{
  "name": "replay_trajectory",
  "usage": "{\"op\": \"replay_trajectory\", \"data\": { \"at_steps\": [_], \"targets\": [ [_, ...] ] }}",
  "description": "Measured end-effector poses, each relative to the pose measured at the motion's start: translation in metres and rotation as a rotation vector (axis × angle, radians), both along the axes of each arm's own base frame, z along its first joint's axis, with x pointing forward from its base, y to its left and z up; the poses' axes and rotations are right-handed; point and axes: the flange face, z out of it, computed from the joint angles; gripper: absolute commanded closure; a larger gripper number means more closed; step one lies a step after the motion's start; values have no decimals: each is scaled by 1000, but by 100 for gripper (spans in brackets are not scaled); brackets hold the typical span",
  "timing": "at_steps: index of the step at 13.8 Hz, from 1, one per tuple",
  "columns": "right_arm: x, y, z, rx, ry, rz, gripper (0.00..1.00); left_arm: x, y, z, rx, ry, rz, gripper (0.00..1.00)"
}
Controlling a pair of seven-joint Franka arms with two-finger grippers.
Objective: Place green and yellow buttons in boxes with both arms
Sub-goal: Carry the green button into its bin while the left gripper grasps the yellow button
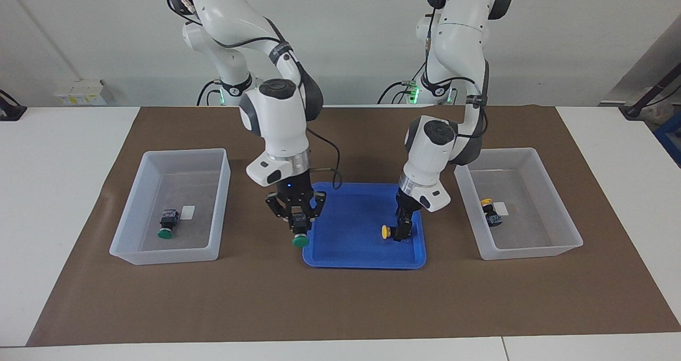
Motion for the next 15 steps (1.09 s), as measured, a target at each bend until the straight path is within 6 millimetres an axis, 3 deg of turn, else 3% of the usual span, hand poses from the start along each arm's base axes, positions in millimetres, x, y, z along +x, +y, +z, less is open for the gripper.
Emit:
{"op": "replay_trajectory", "data": {
  "at_steps": [4, 7, 11, 15],
  "targets": [
    [-11, -78, 17, -29, 2, -79, 100, -2, 1, -6, 1, 1, 1, 0],
    [-18, -135, 20, -64, 13, -102, 100, -2, 1, -6, 1, 1, 1, 6],
    [-35, -198, -6, -99, 87, -92, 100, -2, 1, -6, 2, 2, 2, 22],
    [-48, -236, -27, -122, 142, -26, 100, -3, 1, -7, 3, 5, 2, 41]
  ]
}}
